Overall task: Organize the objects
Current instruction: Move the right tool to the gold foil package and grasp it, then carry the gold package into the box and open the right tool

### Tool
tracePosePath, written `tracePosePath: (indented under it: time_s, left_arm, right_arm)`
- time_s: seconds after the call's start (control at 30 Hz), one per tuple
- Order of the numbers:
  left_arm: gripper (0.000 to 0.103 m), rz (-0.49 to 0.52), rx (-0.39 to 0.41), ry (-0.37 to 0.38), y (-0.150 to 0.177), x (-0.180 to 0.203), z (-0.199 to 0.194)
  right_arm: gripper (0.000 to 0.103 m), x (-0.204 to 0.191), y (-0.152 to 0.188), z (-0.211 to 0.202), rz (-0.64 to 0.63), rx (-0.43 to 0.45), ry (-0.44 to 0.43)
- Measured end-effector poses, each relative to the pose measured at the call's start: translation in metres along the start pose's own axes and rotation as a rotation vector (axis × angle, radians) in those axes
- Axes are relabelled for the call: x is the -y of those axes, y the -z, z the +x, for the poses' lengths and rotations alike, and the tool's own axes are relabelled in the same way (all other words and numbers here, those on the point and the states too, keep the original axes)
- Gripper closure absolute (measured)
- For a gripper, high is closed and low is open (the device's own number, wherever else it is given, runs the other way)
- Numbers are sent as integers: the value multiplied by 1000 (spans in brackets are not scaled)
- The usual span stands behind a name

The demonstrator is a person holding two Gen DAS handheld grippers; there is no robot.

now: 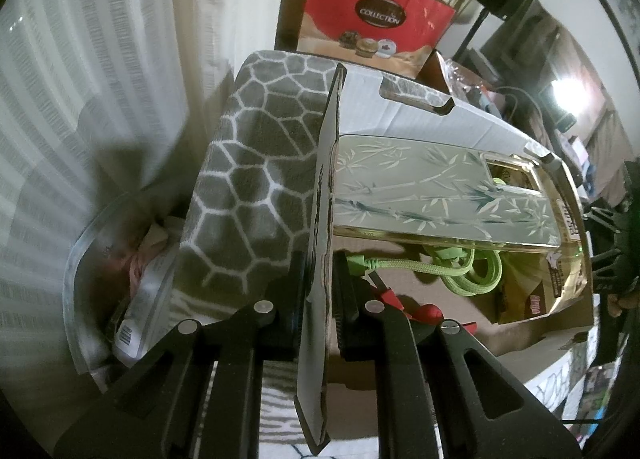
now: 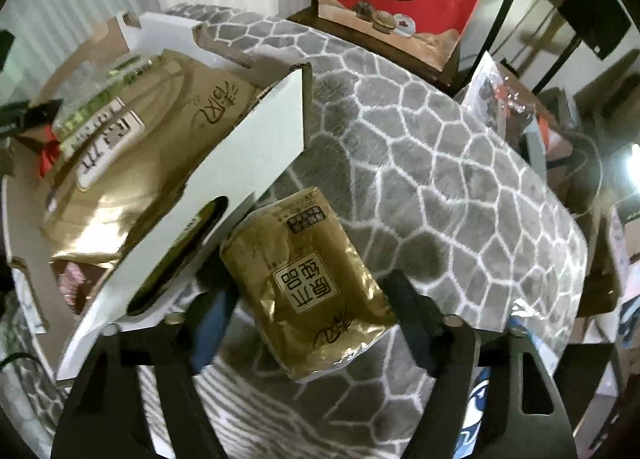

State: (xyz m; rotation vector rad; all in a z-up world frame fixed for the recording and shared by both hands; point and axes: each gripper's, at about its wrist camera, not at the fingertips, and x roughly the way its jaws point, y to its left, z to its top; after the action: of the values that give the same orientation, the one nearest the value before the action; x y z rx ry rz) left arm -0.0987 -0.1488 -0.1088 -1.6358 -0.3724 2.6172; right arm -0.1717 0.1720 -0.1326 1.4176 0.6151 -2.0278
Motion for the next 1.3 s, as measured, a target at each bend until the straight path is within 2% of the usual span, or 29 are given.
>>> tracePosePath:
  time_s: [0.07, 0.2, 0.4, 0.53, 0.7, 0.87, 1.07, 1.3]
  left_arm:
    - [91, -3, 0, 1, 0, 0, 0]
    - [92, -1, 1, -1, 0, 0, 0]
    - [92, 0, 1, -3, 1, 1, 1]
    - [92, -3, 2, -7, -1, 1, 0]
    - [92, -4, 2, -4, -1, 2, 0]
    - [92, -4, 1, -3, -2, 2, 0]
    - [92, -2, 4, -9, -1, 1, 0]
    - [92, -4, 4, -15, 0, 3, 1]
  right_arm:
    - [36, -1, 3, -3, -3, 6, 3]
    - [39, 3, 7, -16, 35, 16, 1]
    - [41, 1, -2, -62, 78, 97, -18]
    - [51, -18, -14, -92, 36, 150, 4]
    - [52, -37, -30, -95, 1, 115, 92]
    - [54, -22, -27, -95, 52, 104, 100]
    - [54, -7, -17, -118, 113, 146, 67]
    - [53, -38, -32, -145, 66, 234, -33]
